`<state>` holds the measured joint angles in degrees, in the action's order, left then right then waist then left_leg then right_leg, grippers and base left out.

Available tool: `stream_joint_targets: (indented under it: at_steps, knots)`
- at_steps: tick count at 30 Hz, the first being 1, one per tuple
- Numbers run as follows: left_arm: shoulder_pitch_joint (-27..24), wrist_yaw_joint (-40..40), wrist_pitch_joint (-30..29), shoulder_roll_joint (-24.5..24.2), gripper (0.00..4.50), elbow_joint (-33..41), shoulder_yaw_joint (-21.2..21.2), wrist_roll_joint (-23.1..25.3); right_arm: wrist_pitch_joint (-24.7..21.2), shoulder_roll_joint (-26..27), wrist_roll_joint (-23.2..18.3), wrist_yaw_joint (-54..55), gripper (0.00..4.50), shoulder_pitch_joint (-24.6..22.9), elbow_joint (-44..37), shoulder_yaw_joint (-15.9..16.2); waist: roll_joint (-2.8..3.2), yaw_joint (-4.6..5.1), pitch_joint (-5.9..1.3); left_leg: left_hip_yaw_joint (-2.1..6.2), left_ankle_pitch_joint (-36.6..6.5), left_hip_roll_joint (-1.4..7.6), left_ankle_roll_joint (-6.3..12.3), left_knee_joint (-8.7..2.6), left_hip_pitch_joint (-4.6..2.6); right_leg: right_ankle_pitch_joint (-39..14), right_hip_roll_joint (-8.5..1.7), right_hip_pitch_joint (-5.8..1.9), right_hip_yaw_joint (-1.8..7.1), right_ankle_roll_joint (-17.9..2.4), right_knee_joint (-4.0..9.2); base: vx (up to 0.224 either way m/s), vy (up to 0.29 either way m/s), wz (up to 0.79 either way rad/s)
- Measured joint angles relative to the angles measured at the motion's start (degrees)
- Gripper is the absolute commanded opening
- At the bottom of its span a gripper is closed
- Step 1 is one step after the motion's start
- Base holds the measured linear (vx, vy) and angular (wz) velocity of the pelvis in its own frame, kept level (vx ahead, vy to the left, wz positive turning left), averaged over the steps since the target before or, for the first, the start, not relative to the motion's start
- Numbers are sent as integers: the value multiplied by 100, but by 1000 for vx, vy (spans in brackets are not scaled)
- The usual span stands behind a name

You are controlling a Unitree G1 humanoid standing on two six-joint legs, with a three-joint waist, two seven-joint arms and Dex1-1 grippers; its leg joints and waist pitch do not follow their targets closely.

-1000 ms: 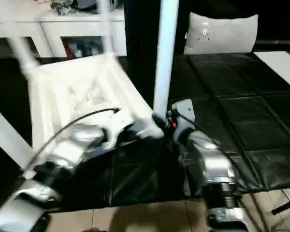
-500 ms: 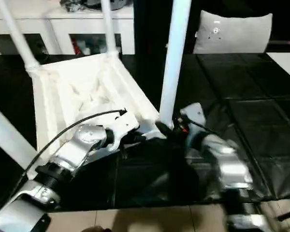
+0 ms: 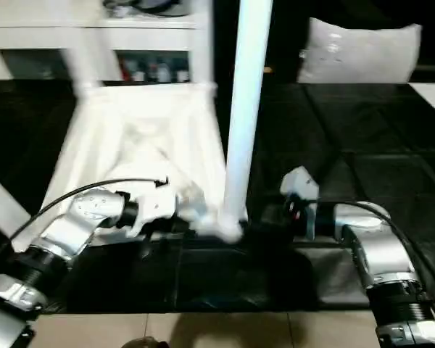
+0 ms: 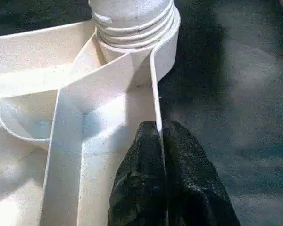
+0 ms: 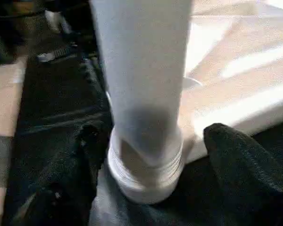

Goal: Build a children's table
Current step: Rotate leg to tighten

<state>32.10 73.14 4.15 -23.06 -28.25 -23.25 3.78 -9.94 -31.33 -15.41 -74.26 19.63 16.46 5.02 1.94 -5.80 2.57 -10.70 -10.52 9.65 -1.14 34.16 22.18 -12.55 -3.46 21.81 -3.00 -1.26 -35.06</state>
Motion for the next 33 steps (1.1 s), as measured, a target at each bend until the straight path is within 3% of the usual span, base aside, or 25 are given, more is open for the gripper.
stream_joint_targets:
  at_steps: [8, 14, 21, 25, 28, 33]
  knots:
    - [61, 501, 259, -84, 0, -16, -142, -38, -59, 44, -139, -584, 273, 5, 4, 234, -1, -79, 0, -4, 0, 1, 0, 3, -1, 0, -2, -1, 0, 0, -4, 0, 0, 0]
    - [104, 591, 260, -78, 0, -52, -176, -63, -74, 147, -223, -668, 220, 5, 51, 319, -1, -84, 0, -5, 0, 1, 0, 4, 0, 0, -2, 0, 0, 0, -5, 0, 0, 0]
    - [108, 605, 221, -60, 0, -62, -172, -85, -164, 166, -272, -681, 193, 2, 60, 306, -2, -83, -1, -5, 0, 3, 0, 4, 0, 0, -2, 1, -2, 0, -7, 0, 0, 0]
    - [88, 531, -246, 57, 0, -51, -43, -181, -411, 296, -348, -360, 193, -220, -186, 168, 0, -89, -2, -9, 2, 4, 1, 10, -3, 0, -3, 0, -2, 0, -17, 0, 0, 0]
    - [72, -45, -914, 228, 0, -49, 188, -120, -759, 618, -157, 558, 193, -159, -258, 15, -3, -22, -3, -11, 10, 8, -29, 12, -22, 16, -2, -6, 0, -12, -31, 0, 0, 0]
    - [100, -1268, -1775, 832, 0, -52, 482, 42, -1096, 1319, 267, 2480, 191, 96, -143, -334, -9, 327, 2, -12, 22, 13, -45, 13, -34, 43, -3, 4, -2, 1, -4, 0, 0, 0]
